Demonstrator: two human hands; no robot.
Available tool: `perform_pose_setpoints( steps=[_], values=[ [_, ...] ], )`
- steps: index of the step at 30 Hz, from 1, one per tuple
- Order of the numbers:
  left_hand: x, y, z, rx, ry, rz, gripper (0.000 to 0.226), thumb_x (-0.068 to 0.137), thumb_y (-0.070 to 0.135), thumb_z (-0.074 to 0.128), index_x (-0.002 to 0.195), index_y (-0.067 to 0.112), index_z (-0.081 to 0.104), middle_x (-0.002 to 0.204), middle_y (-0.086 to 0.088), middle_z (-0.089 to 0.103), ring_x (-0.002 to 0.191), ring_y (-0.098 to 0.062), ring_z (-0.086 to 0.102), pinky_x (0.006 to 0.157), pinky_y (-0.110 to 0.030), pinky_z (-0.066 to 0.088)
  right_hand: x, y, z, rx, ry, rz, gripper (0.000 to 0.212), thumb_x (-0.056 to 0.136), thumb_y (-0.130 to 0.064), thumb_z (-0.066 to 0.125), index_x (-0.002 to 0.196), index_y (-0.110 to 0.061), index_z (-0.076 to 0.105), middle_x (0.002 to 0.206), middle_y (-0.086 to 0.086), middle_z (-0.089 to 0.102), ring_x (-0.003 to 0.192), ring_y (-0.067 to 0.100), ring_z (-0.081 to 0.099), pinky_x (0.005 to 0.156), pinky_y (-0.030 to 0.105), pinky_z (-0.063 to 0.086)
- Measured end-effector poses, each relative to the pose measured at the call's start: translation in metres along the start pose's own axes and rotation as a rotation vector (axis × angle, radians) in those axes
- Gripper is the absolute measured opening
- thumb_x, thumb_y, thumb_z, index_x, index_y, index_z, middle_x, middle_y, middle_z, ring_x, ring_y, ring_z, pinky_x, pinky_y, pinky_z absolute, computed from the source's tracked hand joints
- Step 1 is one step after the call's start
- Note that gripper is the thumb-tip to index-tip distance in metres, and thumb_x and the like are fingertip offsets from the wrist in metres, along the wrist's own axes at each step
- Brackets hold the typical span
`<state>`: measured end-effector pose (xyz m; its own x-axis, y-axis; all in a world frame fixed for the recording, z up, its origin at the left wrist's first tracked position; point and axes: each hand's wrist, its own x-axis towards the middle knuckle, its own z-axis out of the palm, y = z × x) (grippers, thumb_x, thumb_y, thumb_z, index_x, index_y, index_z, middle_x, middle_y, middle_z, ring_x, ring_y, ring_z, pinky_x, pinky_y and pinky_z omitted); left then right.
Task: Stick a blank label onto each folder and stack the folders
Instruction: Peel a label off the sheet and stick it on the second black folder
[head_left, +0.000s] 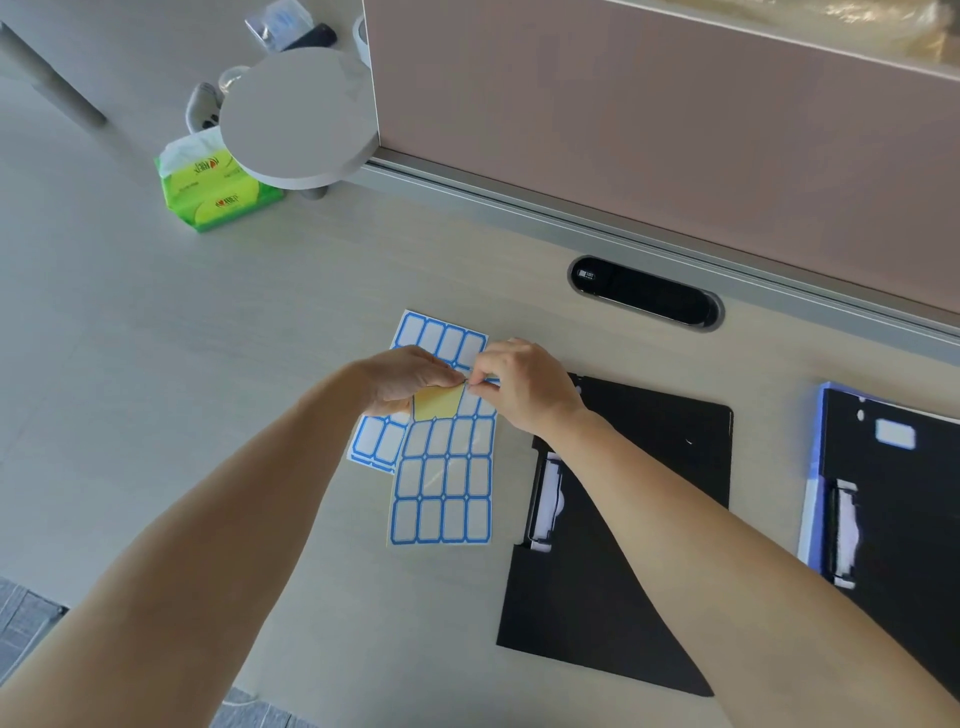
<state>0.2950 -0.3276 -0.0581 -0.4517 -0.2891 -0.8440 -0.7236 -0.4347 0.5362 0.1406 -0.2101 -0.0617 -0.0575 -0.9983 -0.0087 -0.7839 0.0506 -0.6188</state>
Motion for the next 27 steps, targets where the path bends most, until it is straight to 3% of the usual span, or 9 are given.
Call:
perform_pose_setpoints(
  steps=[3, 8, 13, 18, 22, 27],
  values=[
    [0.002, 0.001, 0.002, 0.095, 0.051, -0.002, 0.005, 0.088, 0.027, 0.072, 0.087, 0.024, 0.069, 0.098, 0.008, 0.066, 0.099, -0.011, 0.058, 0.099, -0.034, 0.04, -0.001, 0.0, -0.001, -0.008, -0.012, -0.002, 0.012, 0.077, -0.018, 0.081, 0.074, -0.014, 0.07, 0.077, -0.001, 0.068, 0.072, 0.022, 0.058, 0.064, 0.034, 0.05],
    [0.01, -0.003, 0.001, 0.39, 0.128, 0.059, 0.024, 0.089, 0.039, 0.067, 0.108, 0.025, 0.072, 0.128, 0.001, 0.063, 0.121, -0.016, 0.053, 0.104, -0.038, 0.041, -0.006, 0.001, 0.002, -0.051, 0.006, -0.031, 0.007, 0.078, -0.014, 0.077, 0.076, -0.014, 0.07, 0.086, 0.001, 0.063, 0.079, 0.024, 0.058, 0.068, 0.038, 0.049],
    [0.004, 0.005, 0.006, 0.688, 0.198, 0.09, 0.03, 0.095, 0.039, 0.055, 0.109, 0.019, 0.073, 0.117, -0.004, 0.066, 0.107, -0.026, 0.061, 0.095, -0.043, 0.049, -0.011, -0.001, 0.002, -0.11, 0.01, -0.084, 0.009, 0.077, -0.012, 0.076, 0.074, -0.014, 0.069, 0.08, 0.0, 0.063, 0.073, 0.024, 0.057, 0.063, 0.034, 0.046],
    [0.003, 0.011, 0.009, 0.831, 0.289, 0.121, 0.026, 0.099, 0.036, 0.049, 0.099, 0.021, 0.07, 0.107, -0.008, 0.067, 0.078, -0.023, 0.059, 0.072, -0.033, 0.045, -0.016, -0.001, 0.0, -0.151, -0.003, -0.102, 0.012, 0.082, -0.013, 0.067, 0.071, -0.017, 0.063, 0.065, -0.006, 0.065, 0.065, 0.021, 0.055, 0.064, 0.037, 0.047],
    [0.004, 0.014, 0.012, 0.916, 0.401, 0.178, 0.03, 0.101, 0.032, 0.046, 0.117, 0.02, 0.068, 0.113, -0.005, 0.067, 0.096, -0.024, 0.06, 0.072, -0.029, 0.039, -0.021, -0.002, -0.005, -0.131, 0.036, -0.124, 0.012, 0.081, -0.011, 0.067, 0.071, -0.017, 0.064, 0.064, -0.007, 0.064, 0.062, 0.02, 0.055, 0.063, 0.034, 0.046],
    [0.012, 0.009, 0.01, 0.911, 0.491, 0.268, 0.028, 0.102, 0.027, 0.046, 0.114, 0.019, 0.07, 0.113, -0.007, 0.068, 0.106, -0.027, 0.059, 0.071, -0.026, 0.035, -0.03, -0.005, -0.011, -0.076, 0.103, -0.131, 0.01, 0.081, -0.011, 0.069, 0.072, -0.015, 0.065, 0.064, -0.005, 0.064, 0.062, 0.022, 0.055, 0.064, 0.033, 0.046]
  ],
)
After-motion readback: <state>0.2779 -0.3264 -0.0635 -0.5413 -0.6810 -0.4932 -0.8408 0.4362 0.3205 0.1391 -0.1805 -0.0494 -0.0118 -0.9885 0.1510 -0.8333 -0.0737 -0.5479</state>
